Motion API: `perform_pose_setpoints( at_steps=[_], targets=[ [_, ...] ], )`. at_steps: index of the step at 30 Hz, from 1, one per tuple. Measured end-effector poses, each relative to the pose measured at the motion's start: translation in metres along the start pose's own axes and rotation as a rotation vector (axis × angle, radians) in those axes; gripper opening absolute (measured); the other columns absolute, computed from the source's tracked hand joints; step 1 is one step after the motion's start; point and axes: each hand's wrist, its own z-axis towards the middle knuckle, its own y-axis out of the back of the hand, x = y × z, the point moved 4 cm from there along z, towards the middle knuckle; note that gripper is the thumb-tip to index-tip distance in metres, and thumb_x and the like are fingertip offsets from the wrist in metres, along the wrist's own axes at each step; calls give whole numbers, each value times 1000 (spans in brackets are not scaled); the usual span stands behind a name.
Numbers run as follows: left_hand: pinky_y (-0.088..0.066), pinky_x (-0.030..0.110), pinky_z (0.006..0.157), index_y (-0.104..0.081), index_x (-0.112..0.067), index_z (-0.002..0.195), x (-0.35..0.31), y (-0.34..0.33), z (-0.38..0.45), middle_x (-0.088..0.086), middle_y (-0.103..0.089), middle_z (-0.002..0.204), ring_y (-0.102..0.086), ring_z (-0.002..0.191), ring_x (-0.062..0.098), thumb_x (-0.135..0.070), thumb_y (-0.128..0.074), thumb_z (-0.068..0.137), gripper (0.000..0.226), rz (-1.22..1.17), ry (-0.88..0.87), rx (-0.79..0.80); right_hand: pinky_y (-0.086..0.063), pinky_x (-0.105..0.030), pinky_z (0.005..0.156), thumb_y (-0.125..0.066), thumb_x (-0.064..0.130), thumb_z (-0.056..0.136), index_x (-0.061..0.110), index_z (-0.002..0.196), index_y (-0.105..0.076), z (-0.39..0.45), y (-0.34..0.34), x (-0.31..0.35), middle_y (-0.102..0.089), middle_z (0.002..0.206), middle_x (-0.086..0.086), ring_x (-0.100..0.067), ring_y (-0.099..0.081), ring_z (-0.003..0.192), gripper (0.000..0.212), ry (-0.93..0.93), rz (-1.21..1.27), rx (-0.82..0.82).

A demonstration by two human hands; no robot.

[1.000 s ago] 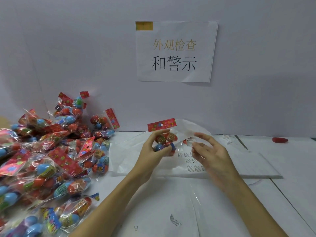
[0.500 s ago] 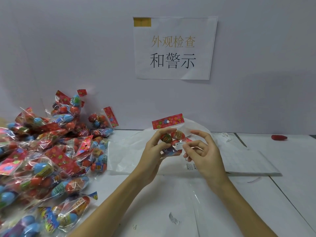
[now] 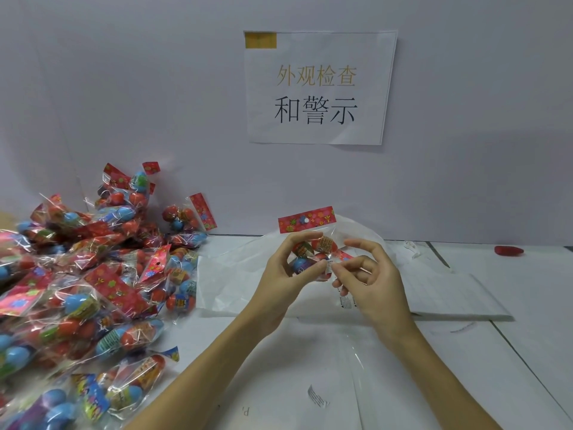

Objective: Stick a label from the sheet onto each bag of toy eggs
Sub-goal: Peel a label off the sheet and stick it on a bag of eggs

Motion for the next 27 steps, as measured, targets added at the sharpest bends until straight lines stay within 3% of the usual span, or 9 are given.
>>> perform_pose_setpoints(
  at_steps=[5,12,15,17,19,21,25,27],
  targets=[
    [-60,29,89,-63,-40,132,-1,-1,-1,-13,-68,124,-71,115,20,-32,-90,81,58,40,-4,34,-60,-23,65,-77,10,91,22,128,-59,-1,0,1,-76,84,1,-20,-77,74,43,31,16,13],
    [-61,30,89,-63,-42,129,2,1,-1,-17,-65,128,-71,115,19,-14,-81,90,52,102,-59,37,-61,-22,64,-77,18,92,26,127,-58,0,1,-3,-74,77,6,-15,-75,69,41,38,-93,18],
    [-60,28,87,-55,-53,136,1,-2,-1,-25,-62,129,-70,116,13,-17,-82,90,65,95,-49,47,-54,-15,57,-75,29,94,33,124,-52,1,8,-9,-63,62,11,-6,-66,59,39,41,-325,-24],
    [-61,32,89,-44,-57,145,0,0,1,-21,-60,135,-69,120,16,-17,-85,86,82,26,-45,49,-53,-14,54,-69,34,97,31,125,-52,3,12,-11,-64,67,13,-4,-68,62,34,0,-345,-36],
    [-61,37,90,-30,-62,150,0,2,4,-17,-58,140,-69,121,22,-15,-88,83,100,-19,-45,60,-56,-23,54,-62,46,97,28,125,-57,5,9,-11,-68,80,6,-12,-70,62,34,-86,-256,19],
    [-61,36,91,-20,-68,151,0,1,4,-20,-61,138,-71,120,28,-13,-88,83,112,-20,-56,94,-55,-29,52,-61,55,93,28,119,-65,3,1,-10,-70,75,-1,-18,-67,56,37,-138,-142,124],
    [-62,37,91,-11,-74,149,0,7,5,-13,-69,123,-75,107,38,-16,-91,80,120,-5,-45,114,-48,-28,49,-54,37,106,7,103,-71,-1,-4,-12,-65,70,-13,-23,-62,54,34,-241,120,245],
    [-62,31,87,-9,-72,150,1,9,6,-21,-71,115,-77,103,35,-17,-93,78,123,37,-58,107,-49,-27,49,-53,35,107,2,102,-70,-2,-4,-15,-65,73,-17,-25,-63,57,37,-357,231,272]
  ],
)
